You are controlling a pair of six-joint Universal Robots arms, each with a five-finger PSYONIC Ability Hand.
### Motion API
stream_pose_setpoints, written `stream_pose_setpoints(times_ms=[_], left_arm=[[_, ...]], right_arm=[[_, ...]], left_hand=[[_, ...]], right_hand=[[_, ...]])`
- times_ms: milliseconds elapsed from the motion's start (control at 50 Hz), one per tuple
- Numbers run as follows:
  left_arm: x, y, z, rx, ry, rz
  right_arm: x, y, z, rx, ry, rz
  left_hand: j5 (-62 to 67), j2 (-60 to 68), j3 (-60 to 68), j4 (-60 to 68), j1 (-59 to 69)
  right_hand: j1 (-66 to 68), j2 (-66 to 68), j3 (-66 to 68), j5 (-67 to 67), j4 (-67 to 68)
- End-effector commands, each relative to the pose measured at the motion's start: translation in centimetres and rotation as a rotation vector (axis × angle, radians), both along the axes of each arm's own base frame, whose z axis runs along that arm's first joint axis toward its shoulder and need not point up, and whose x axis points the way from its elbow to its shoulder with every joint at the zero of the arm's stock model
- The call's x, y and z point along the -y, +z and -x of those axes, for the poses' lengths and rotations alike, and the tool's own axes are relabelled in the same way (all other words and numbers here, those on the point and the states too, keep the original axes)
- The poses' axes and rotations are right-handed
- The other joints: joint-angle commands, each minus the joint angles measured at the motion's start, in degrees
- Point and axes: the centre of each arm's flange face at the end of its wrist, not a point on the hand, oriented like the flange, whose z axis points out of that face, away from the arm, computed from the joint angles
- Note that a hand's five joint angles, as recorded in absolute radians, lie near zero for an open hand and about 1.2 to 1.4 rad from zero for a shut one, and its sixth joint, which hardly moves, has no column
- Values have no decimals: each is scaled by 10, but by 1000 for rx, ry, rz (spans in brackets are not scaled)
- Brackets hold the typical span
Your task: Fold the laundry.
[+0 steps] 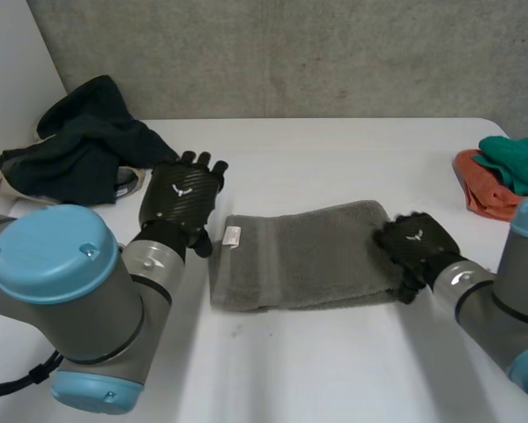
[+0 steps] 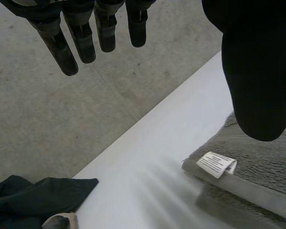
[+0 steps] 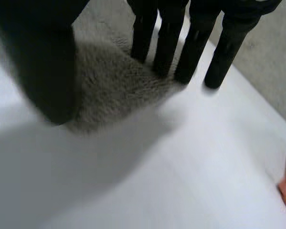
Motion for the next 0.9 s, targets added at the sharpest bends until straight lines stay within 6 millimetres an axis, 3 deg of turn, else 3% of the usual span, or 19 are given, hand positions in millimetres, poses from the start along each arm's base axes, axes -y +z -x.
stream_pose_setpoints(times_ms=[20, 100, 120, 180, 200, 240, 300, 380, 400, 420, 440, 460, 480, 560, 620, 720, 820, 900], left_arm=[[-4, -2, 0, 6, -7, -5], [-6, 0, -1, 4, -8, -3], [-6, 1, -1, 4, -8, -1], [-8, 8, -3, -7, -5, 12], [-8, 10, -3, -13, -4, 17], [-8, 15, -6, -25, 2, 25], [-6, 17, -9, -28, 19, 27], [-1, 17, -12, -31, 33, 27], [-1, 17, -13, -32, 33, 27], [0, 17, -13, -32, 35, 27], [0, 17, -13, -33, 35, 28], [1, 19, -13, -35, 36, 32], [2, 20, -12, -39, 36, 34], [1, 25, -7, -60, 23, 45], [3, 32, -1, -109, 10, 49], [1, 36, 20, -208, -47, 16], [-4, 19, 42, -219, -130, -84], [0, -12, 53, -155, -144, -191]], right_arm=[[9, -4, 7, -99, 17, 51], [19, 13, -7, -80, 38, 175], [16, 23, -20, -57, 65, 221], [3, 39, -46, -16, 138, 278], [-10, 48, -65, 12, 200, 306], [-28, 50, -85, 35, 271, 318], [-65, 48, -121, 72, 423, 326], [-93, 17, -154, 73, 554, 273], [-94, 13, -158, 70, 561, 264], [-94, 10, -161, 68, 558, 257], [-89, 8, -161, 65, 524, 243], [-87, 9, -160, 71, 495, 234], [-85, 11, -159, 85, 465, 220], [-63, 21, -145, 234, 285, 123], [-30, 43, -117, 398, 128, 62], [-7, 70, -81, 574, 7, 1], [-4, 66, -72, 544, -4, -119], [0, 40, -81, 498, 8, -249]], left_hand=[[-11, -9, -12, -8, -3], [-11, -9, -12, -8, -3], [-11, -9, -12, -8, -3], [-11, -9, -12, -8, -3], [-11, -9, -12, -8, -3], [-11, -9, -12, -8, -3], [-11, -9, -12, -8, -3], [-10, -7, -10, -6, -2], [-10, -7, -10, -6, -2], [-10, -7, -10, -6, -2], [-10, -7, -10, -6, -2], [-10, -7, -10, -6, -2], [-10, -7, -10, -6, -2], [-10, -7, -10, -6, -2], [-11, -9, -12, -8, -3], [-11, -9, -12, -8, -3], [-8, -5, -8, -4, 0], [-1, 2, -2, 2, 7]], right_hand=[[530, 529, 539, 535, 540], [530, 529, 539, 535, 540], [530, 529, 539, 535, 540], [530, 529, 539, 535, 540], [530, 529, 539, 535, 540], [530, 529, 539, 535, 540], [530, 529, 539, 535, 540], [530, 529, 539, 535, 540], [474, 473, 483, 479, 483], [307, 306, 316, 312, 316], [-20, -20, -11, -14, -10], [-148, -148, -139, -143, -138], [-170, -171, -161, -165, -160], [-170, -171, -161, -165, -160], [-170, -171, -161, -165, -160], [-170, -171, -161, -165, -160], [-170, -171, -161, -165, -160], [-170, -171, -161, -165, -160]])
